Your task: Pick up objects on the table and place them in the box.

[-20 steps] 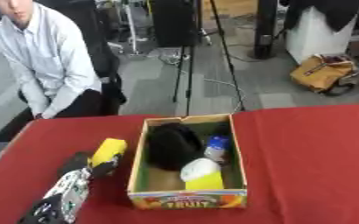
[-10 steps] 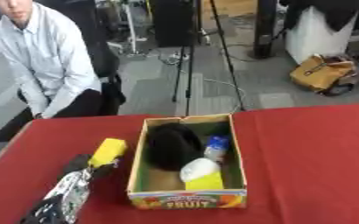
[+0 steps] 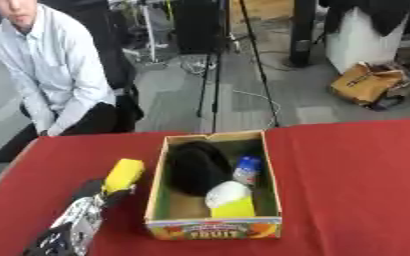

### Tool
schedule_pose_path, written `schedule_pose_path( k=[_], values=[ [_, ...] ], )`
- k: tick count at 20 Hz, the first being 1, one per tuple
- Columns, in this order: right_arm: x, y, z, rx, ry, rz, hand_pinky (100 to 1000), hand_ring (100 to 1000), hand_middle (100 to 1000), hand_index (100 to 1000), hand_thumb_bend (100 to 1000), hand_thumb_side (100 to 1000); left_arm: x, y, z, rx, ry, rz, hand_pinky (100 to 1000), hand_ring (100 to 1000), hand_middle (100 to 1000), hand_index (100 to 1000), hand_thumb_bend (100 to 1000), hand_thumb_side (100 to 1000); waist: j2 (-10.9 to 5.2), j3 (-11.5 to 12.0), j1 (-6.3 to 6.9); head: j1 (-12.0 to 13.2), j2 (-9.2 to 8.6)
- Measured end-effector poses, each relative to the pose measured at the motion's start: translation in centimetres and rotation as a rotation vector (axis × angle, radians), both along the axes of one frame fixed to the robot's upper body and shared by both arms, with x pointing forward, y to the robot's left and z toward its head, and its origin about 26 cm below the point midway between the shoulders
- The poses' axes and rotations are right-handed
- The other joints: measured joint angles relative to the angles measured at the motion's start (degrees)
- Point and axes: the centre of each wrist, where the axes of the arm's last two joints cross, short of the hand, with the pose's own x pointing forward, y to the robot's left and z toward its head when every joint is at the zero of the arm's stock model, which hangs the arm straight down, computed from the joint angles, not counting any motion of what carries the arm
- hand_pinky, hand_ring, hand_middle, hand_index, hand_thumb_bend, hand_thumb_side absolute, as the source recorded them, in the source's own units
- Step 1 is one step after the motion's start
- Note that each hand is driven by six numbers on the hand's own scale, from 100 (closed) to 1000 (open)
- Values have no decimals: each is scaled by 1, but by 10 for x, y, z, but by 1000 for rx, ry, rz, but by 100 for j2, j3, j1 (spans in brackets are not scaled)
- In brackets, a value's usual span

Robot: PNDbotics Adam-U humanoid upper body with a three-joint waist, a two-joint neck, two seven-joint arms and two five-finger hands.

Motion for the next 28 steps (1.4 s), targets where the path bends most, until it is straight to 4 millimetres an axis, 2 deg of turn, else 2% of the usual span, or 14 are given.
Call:
schedule_pose_path(
  k=[1, 2, 9, 10, 13, 16, 23, 27, 28],
  values=[
    [0, 0, 0, 0, 0, 0, 943, 889, 711, 742, 100, 1000, 0, 0, 0, -1, 0, -2, 1000, 1000, 1000, 1000, 549, 1000, 0, 0, 0, 0, 0],
    [0, 0, 0, 0, 0, 0, 946, 890, 710, 743, 100, 1000, 0, 0, 0, -2, 0, -4, 1000, 1000, 1000, 982, 500, 1000, 0, 0, 2, 0, 0],
    [0, 0, 0, 1, 1, 0, 951, 891, 710, 745, 100, 1000, 0, -1, 3, -27, -8, -11, 1000, 1000, 1000, 930, 431, 963, -1, 4, 14, 1, 0],
    [0, 0, 0, 2, 1, -1, 951, 891, 710, 745, 100, 1000, 0, -1, 3, -31, -9, -11, 1000, 1000, 1000, 912, 393, 934, -1, 4, 15, 1, 0],
    [0, 0, 0, 2, 2, -1, 952, 891, 709, 745, 100, 1000, 1, -1, 4, -35, -10, -12, 1000, 1000, 998, 881, 355, 909, -1, 4, 18, 1, 0],
    [0, 0, 0, 3, 1, -1, 953, 892, 709, 745, 100, 1000, 1, -1, 4, -38, -11, -12, 1000, 1000, 969, 842, 307, 882, -2, 5, 21, 2, 0],
    [0, 1, -1, 8, 0, 0, 954, 893, 708, 745, 100, 1000, 1, -2, 5, -44, -8, -7, 1000, 1000, 898, 810, 262, 823, -4, 2, 21, 2, 0],
    [0, 1, -1, 11, -1, 0, 955, 894, 709, 746, 100, 1000, 1, -2, 6, -48, -3, -2, 998, 933, 850, 784, 232, 819, -4, -6, 26, 2, 0],
    [0, 1, -1, 11, -1, 0, 956, 894, 709, 746, 100, 1000, 1, -2, 6, -49, -2, 0, 989, 911, 836, 769, 180, 788, -4, -6, 27, 2, 0]
  ],
)
